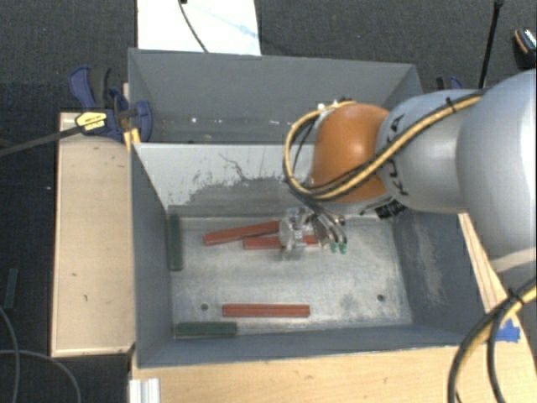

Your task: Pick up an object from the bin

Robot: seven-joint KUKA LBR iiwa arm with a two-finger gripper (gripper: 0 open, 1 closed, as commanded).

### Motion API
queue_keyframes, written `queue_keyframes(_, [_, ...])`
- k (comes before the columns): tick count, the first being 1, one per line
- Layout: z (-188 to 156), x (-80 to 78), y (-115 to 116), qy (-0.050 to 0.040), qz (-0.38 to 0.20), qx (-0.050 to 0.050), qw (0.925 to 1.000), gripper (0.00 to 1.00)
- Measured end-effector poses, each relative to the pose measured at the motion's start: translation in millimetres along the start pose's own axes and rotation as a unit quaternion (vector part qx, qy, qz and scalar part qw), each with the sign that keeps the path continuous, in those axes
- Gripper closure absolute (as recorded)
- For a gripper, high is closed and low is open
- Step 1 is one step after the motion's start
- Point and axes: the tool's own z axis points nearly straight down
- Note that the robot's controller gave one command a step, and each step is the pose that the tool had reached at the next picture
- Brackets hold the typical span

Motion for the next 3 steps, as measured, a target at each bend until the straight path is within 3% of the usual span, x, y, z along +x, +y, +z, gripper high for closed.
queue_keyframes(1, [-4,13.6,-2,0.0025,-0.283,0.000,0.9592,1.00])
queue_keyframes(2, [-145,23.1,1,-0.0013,-0.270,0.001,0.9628,1.00])
queue_keyframes(3, [-140,24.7,1,0.0028,-0.269,0.000,0.9632,0.00])
